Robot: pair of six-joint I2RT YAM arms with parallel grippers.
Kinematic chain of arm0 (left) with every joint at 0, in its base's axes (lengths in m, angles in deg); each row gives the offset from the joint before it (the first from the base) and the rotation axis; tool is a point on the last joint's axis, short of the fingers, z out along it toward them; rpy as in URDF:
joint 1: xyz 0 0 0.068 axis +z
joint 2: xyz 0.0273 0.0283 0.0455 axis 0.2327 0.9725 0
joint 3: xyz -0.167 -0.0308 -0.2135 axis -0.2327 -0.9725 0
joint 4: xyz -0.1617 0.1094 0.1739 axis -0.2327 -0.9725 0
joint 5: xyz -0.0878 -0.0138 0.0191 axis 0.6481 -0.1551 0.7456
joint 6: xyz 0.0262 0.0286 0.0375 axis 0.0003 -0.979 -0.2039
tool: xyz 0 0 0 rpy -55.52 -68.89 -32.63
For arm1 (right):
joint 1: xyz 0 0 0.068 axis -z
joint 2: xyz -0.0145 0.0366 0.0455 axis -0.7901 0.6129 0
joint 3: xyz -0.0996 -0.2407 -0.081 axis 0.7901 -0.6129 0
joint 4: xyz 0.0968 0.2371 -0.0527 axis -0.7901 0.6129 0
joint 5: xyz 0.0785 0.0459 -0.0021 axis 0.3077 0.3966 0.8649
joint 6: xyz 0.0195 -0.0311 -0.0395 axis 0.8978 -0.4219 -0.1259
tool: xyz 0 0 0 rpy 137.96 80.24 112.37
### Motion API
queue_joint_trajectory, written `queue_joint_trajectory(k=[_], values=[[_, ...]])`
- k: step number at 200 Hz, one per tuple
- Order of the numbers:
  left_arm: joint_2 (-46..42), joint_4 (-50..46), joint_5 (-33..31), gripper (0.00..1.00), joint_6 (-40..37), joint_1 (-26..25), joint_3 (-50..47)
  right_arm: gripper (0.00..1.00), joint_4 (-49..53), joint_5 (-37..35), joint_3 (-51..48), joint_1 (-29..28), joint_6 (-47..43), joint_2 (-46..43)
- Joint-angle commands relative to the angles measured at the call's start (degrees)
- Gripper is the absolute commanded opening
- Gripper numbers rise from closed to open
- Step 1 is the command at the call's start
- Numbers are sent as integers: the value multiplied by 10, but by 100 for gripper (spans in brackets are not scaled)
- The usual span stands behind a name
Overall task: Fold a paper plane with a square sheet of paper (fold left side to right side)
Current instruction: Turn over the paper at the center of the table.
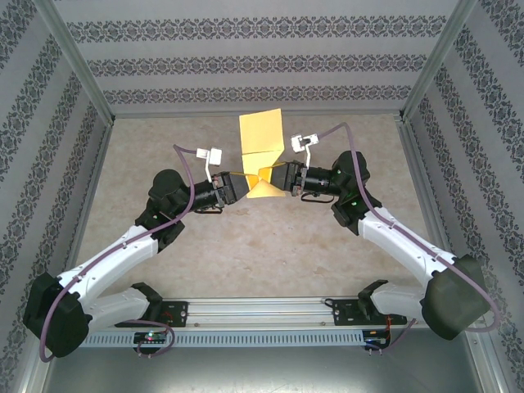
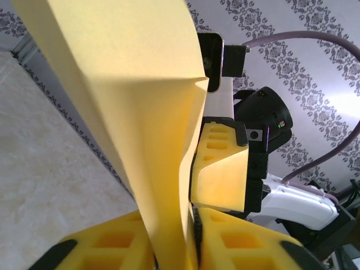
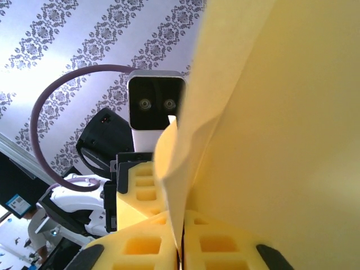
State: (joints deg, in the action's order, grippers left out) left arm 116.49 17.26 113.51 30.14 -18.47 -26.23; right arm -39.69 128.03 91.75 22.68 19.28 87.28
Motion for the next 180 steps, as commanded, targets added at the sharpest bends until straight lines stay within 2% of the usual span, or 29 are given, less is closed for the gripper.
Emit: queue_joint_trajectory(k=[1,22,48,73,81,105,121,133,150,165,180], values=[[-10,-6,-12,17,-22,-9,14,17,19,2,0,-4,-26,-20],[-20,-55,-30,12,-52,-11,13,29,86,-11,2,6,-66,-41],[-39,-134,-70,9,-106,-13,11,41,223,-45,-1,38,-133,-80],[-63,-253,-131,5,-182,-19,22,51,367,-104,-10,88,-200,-130],[-68,-301,-161,3,-213,-25,29,53,419,-143,-11,102,-225,-149],[-71,-450,-304,0,-291,-75,56,68,586,-331,5,113,-312,-194],[-49,-555,-438,0,-320,-129,88,77,658,-454,9,120,-334,-211],[-17,-626,-534,0,-321,-169,117,84,688,-520,5,128,-340,-223],[46,-728,-673,0,-297,-224,165,97,702,-573,-7,138,-339,-241],[121,-838,-778,0,-241,-259,222,98,698,-595,-24,146,-339,-259],[202,-948,-843,0,-170,-282,279,98,698,-609,-34,152,-335,-274]])
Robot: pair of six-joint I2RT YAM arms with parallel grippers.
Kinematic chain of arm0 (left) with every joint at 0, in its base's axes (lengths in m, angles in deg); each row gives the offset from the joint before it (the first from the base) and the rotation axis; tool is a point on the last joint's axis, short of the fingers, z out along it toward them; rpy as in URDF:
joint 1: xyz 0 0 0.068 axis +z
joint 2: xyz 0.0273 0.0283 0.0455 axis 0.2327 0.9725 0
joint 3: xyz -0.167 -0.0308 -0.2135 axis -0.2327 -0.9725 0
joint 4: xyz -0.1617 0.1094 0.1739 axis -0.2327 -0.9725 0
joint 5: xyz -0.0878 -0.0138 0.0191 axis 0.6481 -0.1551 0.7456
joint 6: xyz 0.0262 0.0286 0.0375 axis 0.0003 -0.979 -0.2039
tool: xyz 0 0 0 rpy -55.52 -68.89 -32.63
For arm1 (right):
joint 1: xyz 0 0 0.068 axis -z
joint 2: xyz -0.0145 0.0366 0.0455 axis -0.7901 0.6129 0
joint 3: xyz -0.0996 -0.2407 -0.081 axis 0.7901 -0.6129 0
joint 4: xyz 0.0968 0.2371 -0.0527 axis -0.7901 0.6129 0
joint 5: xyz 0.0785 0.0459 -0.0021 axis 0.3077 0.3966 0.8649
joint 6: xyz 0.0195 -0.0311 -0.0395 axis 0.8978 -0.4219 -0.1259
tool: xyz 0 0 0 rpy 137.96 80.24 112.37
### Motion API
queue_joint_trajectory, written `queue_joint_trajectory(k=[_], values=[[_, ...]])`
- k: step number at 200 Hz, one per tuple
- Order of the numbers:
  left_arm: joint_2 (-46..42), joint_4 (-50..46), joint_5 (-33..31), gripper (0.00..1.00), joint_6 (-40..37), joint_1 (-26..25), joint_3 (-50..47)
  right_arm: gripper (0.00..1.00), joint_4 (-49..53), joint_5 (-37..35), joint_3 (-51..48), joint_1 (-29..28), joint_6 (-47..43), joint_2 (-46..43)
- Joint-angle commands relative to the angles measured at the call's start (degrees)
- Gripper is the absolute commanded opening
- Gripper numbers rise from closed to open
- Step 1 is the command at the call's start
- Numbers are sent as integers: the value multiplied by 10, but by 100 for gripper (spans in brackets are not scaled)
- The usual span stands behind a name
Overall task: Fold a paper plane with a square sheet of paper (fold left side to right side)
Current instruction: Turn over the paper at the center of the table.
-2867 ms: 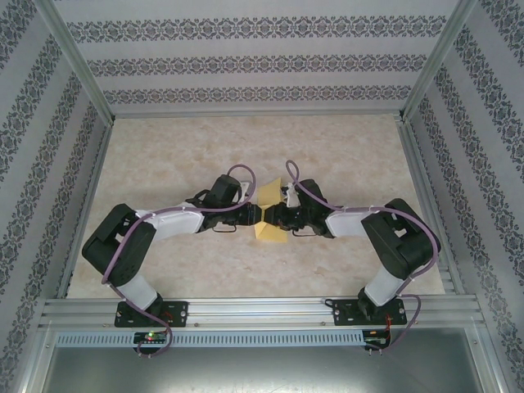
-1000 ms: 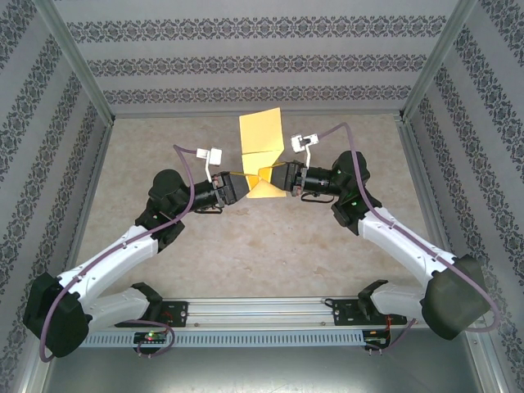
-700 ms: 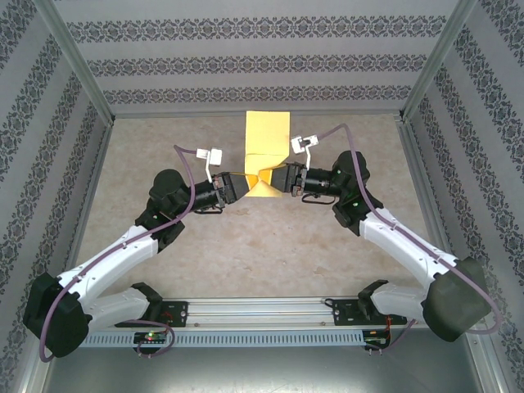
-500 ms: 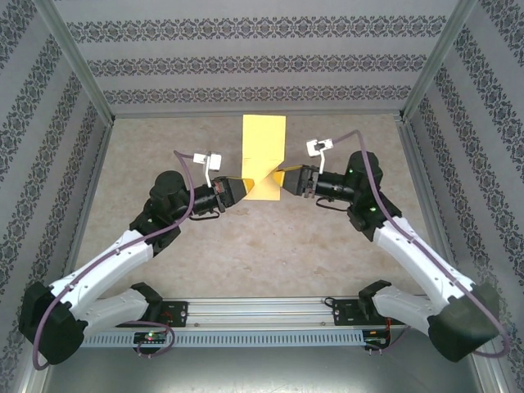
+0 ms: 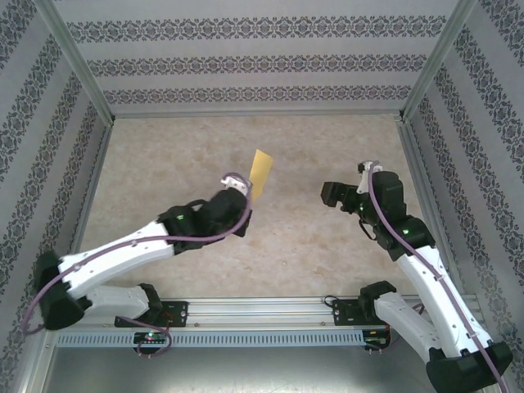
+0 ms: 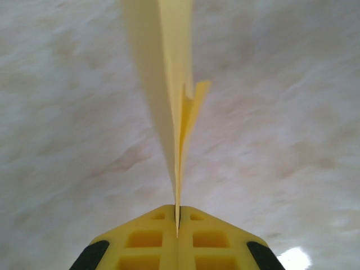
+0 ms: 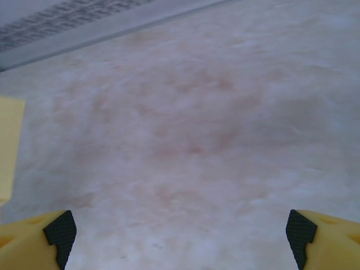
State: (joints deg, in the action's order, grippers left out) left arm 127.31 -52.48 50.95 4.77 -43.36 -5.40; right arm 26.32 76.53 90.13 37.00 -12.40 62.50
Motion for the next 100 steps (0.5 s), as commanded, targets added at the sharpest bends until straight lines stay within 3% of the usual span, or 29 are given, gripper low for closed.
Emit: queue_joint_trajectory(k=[1,22,40,100], values=[[99,-257,-221,0,89,-34,75,98,38,-94,-18,9,-19,-27],[198,-365,-263,0,182,-49,133,98,43,-107,-25,16,-17,-41],[268,-410,-258,0,227,-51,162,98,46,-109,-28,20,-16,-50],[467,-439,-160,6,209,-50,254,98,48,-97,-33,26,-16,-71]])
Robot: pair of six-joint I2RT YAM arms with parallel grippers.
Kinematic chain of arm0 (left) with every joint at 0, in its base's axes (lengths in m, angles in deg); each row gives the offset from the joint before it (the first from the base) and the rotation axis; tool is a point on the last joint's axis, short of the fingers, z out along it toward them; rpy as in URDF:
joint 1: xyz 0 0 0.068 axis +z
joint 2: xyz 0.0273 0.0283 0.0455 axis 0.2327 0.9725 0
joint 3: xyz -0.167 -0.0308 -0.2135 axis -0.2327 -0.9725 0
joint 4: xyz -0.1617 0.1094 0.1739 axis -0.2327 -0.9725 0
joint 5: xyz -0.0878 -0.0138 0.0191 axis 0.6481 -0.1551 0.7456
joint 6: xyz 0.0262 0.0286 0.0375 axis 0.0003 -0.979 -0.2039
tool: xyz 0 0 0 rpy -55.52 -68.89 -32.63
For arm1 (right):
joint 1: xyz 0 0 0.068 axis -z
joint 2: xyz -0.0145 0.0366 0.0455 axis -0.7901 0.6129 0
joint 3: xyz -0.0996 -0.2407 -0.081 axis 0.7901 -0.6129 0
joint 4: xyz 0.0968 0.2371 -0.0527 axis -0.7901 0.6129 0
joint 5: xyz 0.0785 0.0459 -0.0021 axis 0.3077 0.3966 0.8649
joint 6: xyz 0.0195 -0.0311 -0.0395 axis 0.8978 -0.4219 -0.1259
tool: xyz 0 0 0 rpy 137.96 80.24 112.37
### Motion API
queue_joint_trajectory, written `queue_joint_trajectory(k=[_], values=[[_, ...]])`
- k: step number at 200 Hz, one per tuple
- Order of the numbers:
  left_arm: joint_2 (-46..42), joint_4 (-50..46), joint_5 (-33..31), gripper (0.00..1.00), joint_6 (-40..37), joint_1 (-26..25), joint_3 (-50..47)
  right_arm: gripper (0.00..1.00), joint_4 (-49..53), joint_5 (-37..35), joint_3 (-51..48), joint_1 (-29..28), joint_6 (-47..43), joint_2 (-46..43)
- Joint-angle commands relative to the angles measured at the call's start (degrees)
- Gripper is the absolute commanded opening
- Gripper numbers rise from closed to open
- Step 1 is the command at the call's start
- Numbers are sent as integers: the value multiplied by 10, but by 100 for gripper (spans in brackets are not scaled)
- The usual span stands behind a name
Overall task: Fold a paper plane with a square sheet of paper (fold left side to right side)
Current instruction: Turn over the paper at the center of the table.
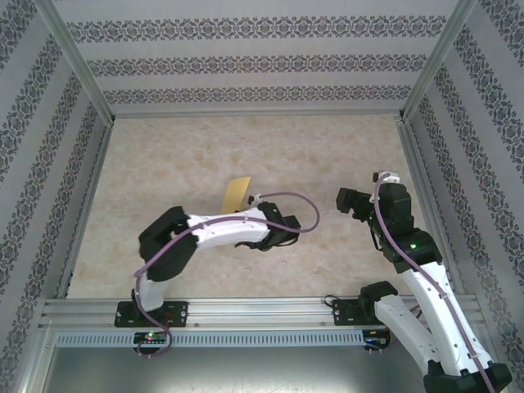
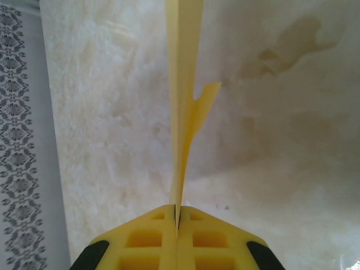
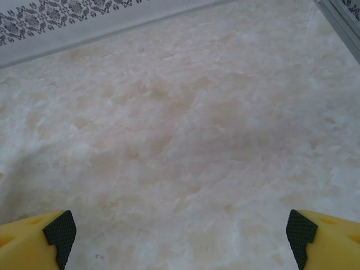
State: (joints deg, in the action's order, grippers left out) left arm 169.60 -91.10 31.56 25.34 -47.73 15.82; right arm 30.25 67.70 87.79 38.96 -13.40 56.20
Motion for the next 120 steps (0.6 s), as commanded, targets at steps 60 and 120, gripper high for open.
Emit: queue_joint_trajectory(k=[60,120], values=[[129,-31,132,20,-98,10,160,98,26,-7,-3,8,-15,-7],[137,6,223,43,-164,28,226,98,18,15,-10,12,-10,13]])
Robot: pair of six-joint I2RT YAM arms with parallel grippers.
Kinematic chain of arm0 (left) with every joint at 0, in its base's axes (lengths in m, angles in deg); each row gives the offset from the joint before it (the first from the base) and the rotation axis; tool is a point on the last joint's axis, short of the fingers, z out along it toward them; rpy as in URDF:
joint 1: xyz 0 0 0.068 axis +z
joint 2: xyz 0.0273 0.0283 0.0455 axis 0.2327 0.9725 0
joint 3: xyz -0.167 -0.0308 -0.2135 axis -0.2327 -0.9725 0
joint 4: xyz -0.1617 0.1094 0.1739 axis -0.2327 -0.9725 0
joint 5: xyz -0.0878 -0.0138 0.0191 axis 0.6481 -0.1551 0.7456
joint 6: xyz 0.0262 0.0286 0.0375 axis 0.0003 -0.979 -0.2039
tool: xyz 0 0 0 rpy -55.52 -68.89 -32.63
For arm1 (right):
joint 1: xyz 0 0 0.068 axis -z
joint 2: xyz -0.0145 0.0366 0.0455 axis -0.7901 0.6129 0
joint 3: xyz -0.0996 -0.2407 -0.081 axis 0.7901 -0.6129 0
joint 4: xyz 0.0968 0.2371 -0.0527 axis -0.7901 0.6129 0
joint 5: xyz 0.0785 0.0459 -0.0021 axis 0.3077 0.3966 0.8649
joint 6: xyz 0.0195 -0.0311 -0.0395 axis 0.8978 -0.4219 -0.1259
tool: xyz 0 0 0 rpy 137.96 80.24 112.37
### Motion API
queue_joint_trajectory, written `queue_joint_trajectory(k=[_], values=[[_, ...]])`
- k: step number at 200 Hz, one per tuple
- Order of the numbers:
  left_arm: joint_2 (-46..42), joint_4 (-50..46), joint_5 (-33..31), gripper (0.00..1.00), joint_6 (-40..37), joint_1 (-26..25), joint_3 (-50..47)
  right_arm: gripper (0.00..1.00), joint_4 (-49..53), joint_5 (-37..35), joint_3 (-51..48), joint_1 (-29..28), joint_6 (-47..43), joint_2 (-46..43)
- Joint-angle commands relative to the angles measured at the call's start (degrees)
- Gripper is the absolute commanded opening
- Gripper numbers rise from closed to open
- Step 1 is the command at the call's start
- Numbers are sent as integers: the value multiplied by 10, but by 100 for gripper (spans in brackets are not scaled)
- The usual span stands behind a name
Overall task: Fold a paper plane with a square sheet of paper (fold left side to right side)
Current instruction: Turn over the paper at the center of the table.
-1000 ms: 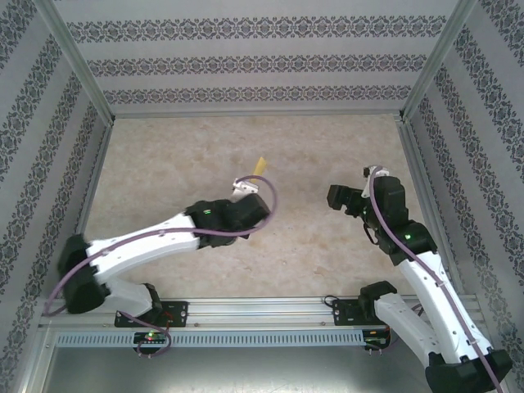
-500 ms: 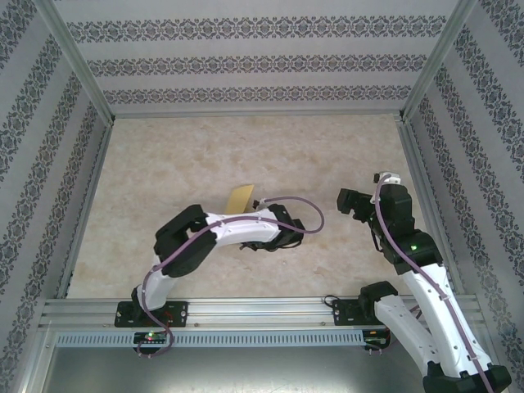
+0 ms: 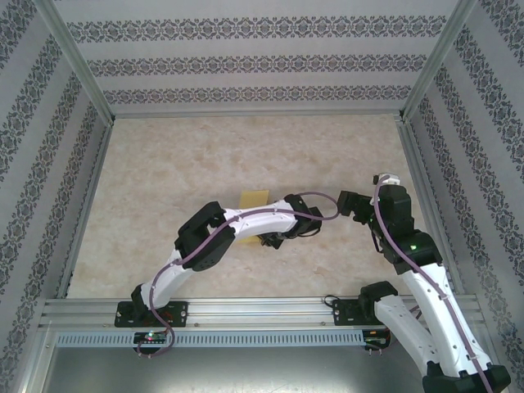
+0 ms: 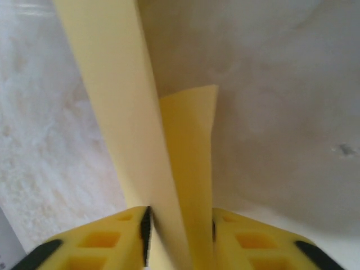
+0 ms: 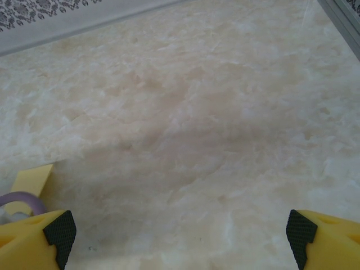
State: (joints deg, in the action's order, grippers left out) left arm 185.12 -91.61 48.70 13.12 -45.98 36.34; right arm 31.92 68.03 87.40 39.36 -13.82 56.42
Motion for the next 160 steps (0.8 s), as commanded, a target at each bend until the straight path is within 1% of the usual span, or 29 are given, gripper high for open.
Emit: queue_joint_trajectory(k=[1,26,42,63,85,103,121,145,160], values=[[-20,13,54,44,-44,11,21,98,2,12,-6,8,-6,12],[-66,80,122,55,-70,19,10,98,-1,30,1,10,-5,38],[-103,124,158,59,-80,30,-15,98,-9,49,2,10,1,54],[-173,191,189,61,-82,54,-81,98,-35,98,-4,10,13,78],[-258,270,209,61,-74,95,-182,97,-98,181,-22,5,40,111],[-335,355,239,61,-64,140,-284,91,-162,232,-37,-17,71,161],[-410,453,281,63,-51,190,-393,81,-207,240,-28,-63,89,231],[-487,579,364,64,-20,270,-525,60,-264,251,14,-126,101,354],[-517,648,418,64,5,313,-587,53,-303,257,45,-155,110,424]])
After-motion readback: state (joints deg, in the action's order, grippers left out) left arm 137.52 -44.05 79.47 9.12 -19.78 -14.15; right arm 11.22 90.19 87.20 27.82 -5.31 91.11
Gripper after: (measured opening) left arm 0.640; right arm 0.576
